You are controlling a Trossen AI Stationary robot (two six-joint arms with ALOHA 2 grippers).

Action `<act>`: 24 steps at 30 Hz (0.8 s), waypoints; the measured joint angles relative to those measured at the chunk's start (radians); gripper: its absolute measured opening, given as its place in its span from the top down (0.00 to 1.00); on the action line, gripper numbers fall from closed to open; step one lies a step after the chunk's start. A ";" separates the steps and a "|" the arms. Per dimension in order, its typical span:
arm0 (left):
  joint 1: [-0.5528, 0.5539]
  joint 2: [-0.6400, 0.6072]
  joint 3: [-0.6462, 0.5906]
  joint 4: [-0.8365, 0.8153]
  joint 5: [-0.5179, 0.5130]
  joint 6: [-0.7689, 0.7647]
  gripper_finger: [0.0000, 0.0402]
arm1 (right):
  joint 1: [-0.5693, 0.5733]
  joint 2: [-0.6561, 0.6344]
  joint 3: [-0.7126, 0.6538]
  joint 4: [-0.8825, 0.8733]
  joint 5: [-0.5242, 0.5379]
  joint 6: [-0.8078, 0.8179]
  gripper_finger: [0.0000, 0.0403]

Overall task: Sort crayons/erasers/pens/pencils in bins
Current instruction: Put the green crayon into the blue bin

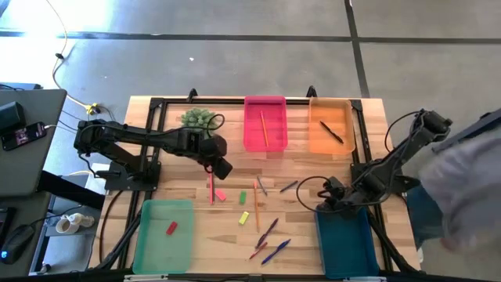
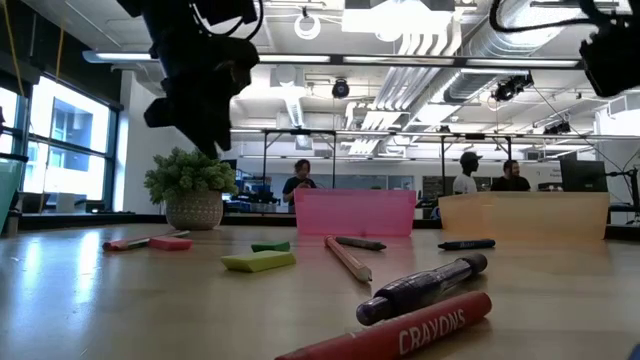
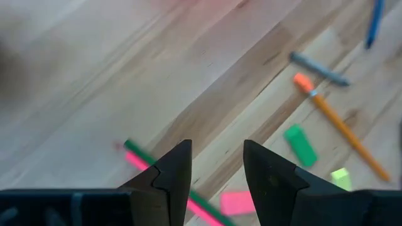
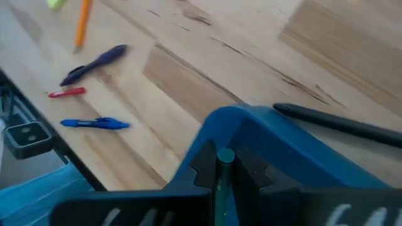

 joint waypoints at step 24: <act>0.000 0.000 0.000 -0.075 0.071 -0.019 0.67 | 0.000 0.000 -0.018 0.013 -0.178 0.063 0.90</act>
